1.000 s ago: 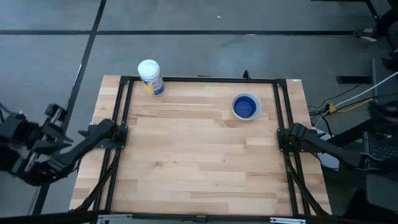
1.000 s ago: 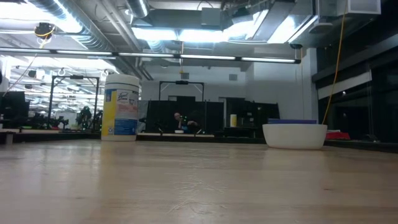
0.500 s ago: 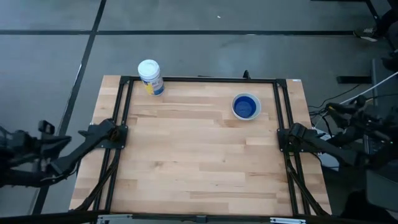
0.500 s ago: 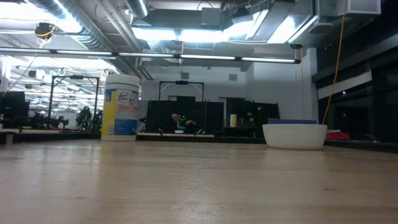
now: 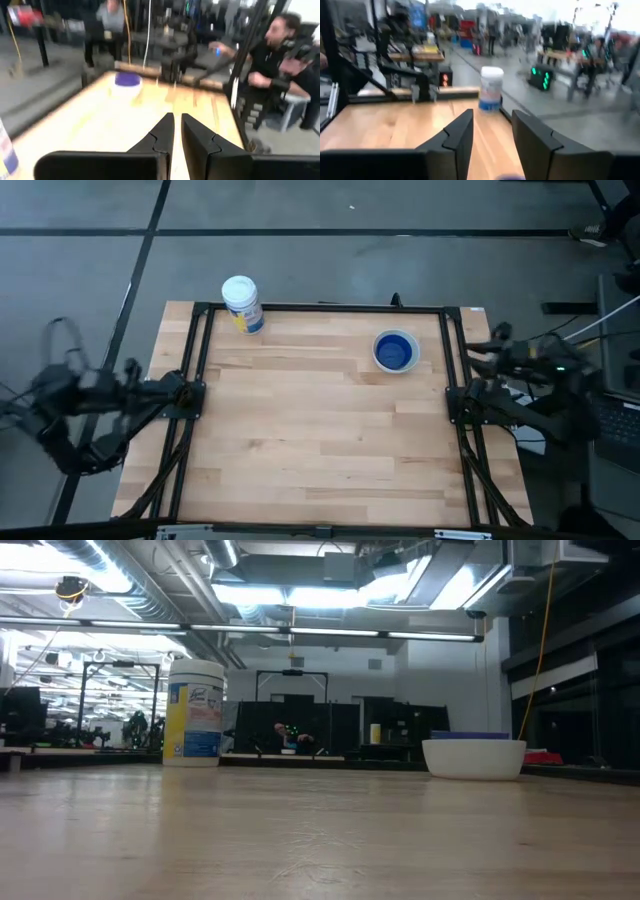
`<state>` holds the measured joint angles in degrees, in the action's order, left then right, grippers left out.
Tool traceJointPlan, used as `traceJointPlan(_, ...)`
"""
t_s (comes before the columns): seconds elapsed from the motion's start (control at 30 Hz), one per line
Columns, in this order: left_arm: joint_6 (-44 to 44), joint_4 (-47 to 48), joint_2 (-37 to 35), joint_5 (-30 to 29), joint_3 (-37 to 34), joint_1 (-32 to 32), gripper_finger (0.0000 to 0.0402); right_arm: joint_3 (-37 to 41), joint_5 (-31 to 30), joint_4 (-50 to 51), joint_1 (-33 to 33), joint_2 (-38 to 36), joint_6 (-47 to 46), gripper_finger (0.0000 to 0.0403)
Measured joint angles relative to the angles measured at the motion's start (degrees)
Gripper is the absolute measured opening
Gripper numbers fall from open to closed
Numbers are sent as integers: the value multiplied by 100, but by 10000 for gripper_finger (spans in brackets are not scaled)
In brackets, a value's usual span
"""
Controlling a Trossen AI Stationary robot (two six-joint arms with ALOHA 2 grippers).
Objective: Nest bowls inside each other
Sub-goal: Return to Home Position
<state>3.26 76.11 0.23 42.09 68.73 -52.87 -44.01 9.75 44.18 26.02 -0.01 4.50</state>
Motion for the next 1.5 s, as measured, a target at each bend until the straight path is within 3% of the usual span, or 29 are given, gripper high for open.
traceJointPlan(0.2, -596, -867, 0, 191, -1425, -5, 29, 1682, 543, -2469, 0, -2, -264, 119)
traceJointPlan(0.27, -892, -1162, 0, -403, -1751, 0, 29, 2075, 618, -3096, 0, -2, -385, 113)
traceJointPlan(0.33, -1154, -1177, 0, -1371, -2012, 29, 29, 2356, 434, -3326, 0, -4, -476, 107)
traceJointPlan(0.4, -1219, -1193, 0, -1819, -2190, 108, 29, 2565, 179, -3377, 0, -4, -524, 102)
traceJointPlan(0.53, -902, -1555, -4, -1796, -2310, 265, 29, 2914, 2, -3909, 0, -4, -553, 96)
traceJointPlan(0.77, -415, -4416, -7, -1297, -3077, 165, 29, 4163, 29, -4820, 0, -4, -1009, 94)
traceJointPlan(0.93, -148, -5401, -9, -1141, -4546, 176, 29, 4320, 96, -4769, 0, 6, -1082, 100)
traceJointPlan(1.07, 775, -7716, -13, -839, -6422, 384, 29, 4315, 401, -4780, -4, -2, -1003, 103)
traceJointPlan(1.1, 899, -7988, -14, -985, -6871, 470, 29, 4315, 403, -4706, -3, -1, -966, 103)
traceJointPlan(1.2, 342, -8186, 503, -1394, -6762, 847, 29, 4313, 417, -4722, -6, 55, -905, 97)
traceJointPlan(1.33, -319, -7994, 747, -2557, -6809, 1244, 29, 4313, 338, -4715, -13, 135, -703, 86)
traceJointPlan(1.5, -861, -7921, 1023, -3420, -6822, 1711, 29, 4313, 43, -4629, -15, 408, -550, 73)
